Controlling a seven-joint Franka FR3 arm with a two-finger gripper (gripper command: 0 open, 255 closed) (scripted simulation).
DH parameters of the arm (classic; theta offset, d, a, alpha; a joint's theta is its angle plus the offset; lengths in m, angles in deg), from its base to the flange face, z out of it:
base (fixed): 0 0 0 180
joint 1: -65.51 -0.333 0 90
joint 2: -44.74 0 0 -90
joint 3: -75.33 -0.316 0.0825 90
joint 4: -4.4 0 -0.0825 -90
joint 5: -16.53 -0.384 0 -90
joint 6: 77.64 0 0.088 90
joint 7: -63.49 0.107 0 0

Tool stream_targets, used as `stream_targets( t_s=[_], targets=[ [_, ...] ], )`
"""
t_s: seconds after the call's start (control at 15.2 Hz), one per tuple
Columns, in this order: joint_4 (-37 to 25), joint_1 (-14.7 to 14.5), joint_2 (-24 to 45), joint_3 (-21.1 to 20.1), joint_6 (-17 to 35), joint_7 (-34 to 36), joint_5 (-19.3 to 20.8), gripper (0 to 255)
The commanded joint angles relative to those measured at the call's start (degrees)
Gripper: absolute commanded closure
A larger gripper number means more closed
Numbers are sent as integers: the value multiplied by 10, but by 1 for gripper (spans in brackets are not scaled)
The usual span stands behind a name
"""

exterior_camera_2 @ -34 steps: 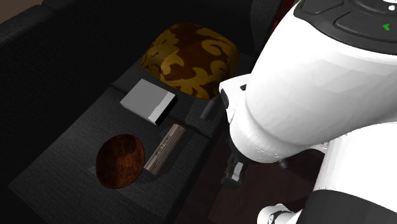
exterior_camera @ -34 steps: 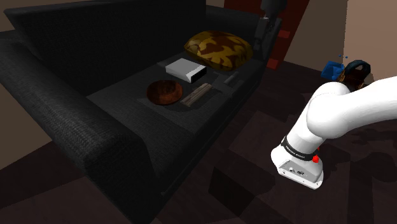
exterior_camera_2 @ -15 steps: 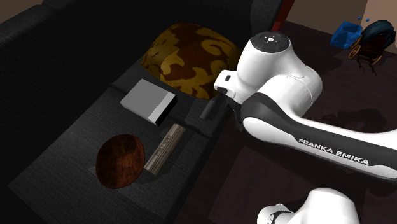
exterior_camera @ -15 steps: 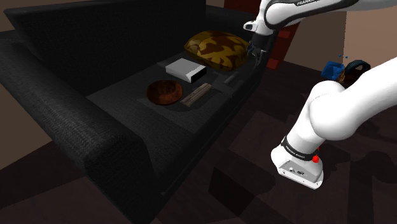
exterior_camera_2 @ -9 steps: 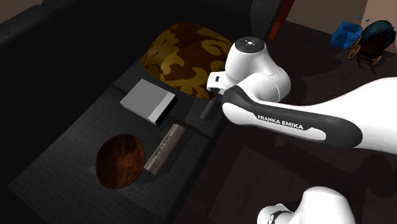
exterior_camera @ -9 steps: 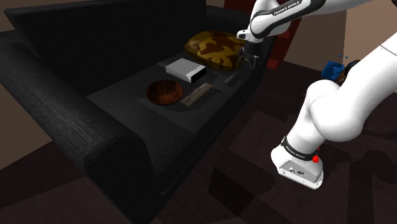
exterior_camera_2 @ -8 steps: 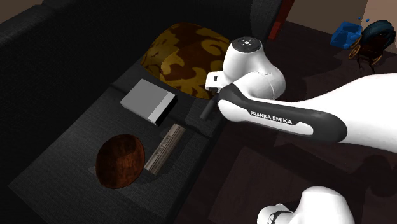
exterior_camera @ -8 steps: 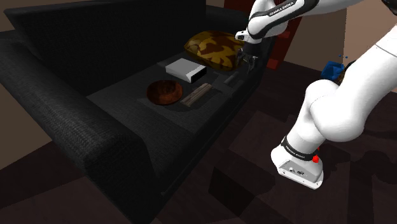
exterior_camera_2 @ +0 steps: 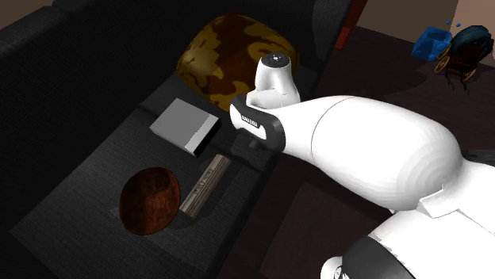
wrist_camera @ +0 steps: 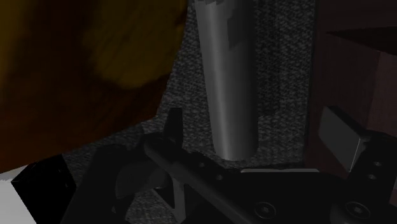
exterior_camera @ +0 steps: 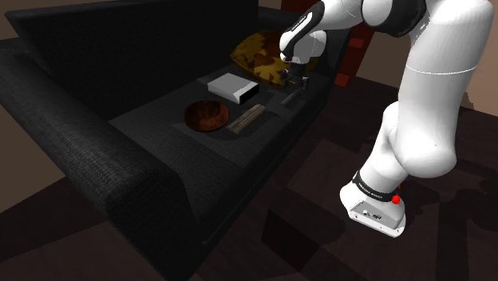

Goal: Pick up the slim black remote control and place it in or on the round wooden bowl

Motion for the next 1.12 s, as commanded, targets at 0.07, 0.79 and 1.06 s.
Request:
stream_targets(
  t_s=[0.07,0.79,1.06],
  targets=[
    [-10,30,37,-32,13,-49,-40,0],
    [-7,55,73,-63,41,-76,-81,0],
    [-7,55,72,-63,41,-76,-81,255]
  ],
)
